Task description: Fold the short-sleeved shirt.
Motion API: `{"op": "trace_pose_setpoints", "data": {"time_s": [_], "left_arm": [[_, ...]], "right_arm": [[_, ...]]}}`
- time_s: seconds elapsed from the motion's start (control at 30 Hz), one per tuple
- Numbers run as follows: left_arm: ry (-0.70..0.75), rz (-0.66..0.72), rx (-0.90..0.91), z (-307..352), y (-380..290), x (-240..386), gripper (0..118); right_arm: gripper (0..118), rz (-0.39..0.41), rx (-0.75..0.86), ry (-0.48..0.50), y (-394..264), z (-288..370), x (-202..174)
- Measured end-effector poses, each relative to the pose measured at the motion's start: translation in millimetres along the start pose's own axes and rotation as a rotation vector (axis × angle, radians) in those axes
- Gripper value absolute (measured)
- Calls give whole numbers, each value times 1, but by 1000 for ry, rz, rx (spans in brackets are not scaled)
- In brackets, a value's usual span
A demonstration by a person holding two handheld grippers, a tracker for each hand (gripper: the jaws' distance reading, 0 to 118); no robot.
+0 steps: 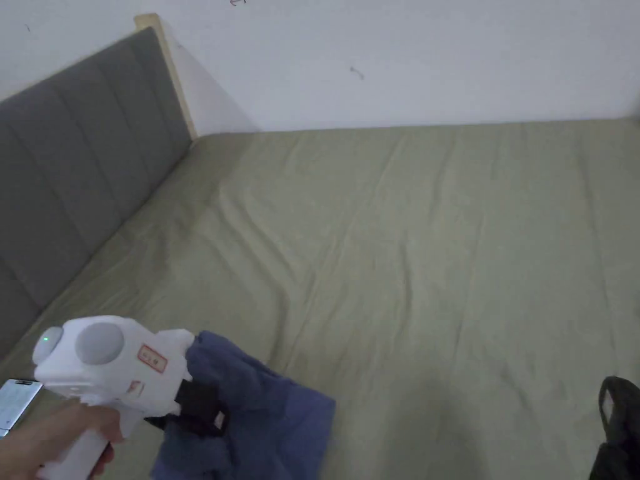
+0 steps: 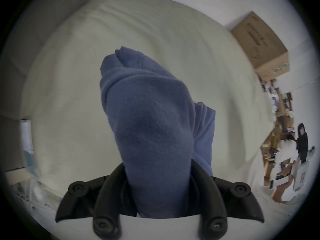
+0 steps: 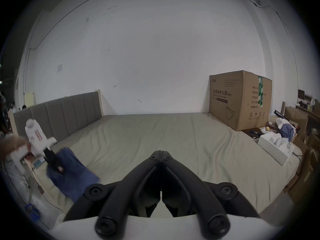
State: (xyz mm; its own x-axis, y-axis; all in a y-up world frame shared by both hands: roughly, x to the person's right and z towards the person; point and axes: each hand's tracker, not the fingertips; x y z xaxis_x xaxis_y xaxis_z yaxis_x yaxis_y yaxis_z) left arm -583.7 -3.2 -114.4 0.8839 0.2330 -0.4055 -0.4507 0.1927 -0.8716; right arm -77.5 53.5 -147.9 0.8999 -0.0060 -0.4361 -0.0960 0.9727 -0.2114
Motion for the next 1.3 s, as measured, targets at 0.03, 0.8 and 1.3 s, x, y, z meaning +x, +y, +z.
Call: {"op": "trace_pose_setpoints", "data": {"time_s": [0.03,0.8,1.3], "left_arm": [[34,-5,-10,7,4,-17,28],[308,157,394,78,-18,-120,91],[201,-23,938,109,-132,170,0]], "right_arm": [[0,13,-4,3,-1,-2,-4],[0,62,-110,73,11,-28,-41],[0,9,-16,50,30,5,15]]}}
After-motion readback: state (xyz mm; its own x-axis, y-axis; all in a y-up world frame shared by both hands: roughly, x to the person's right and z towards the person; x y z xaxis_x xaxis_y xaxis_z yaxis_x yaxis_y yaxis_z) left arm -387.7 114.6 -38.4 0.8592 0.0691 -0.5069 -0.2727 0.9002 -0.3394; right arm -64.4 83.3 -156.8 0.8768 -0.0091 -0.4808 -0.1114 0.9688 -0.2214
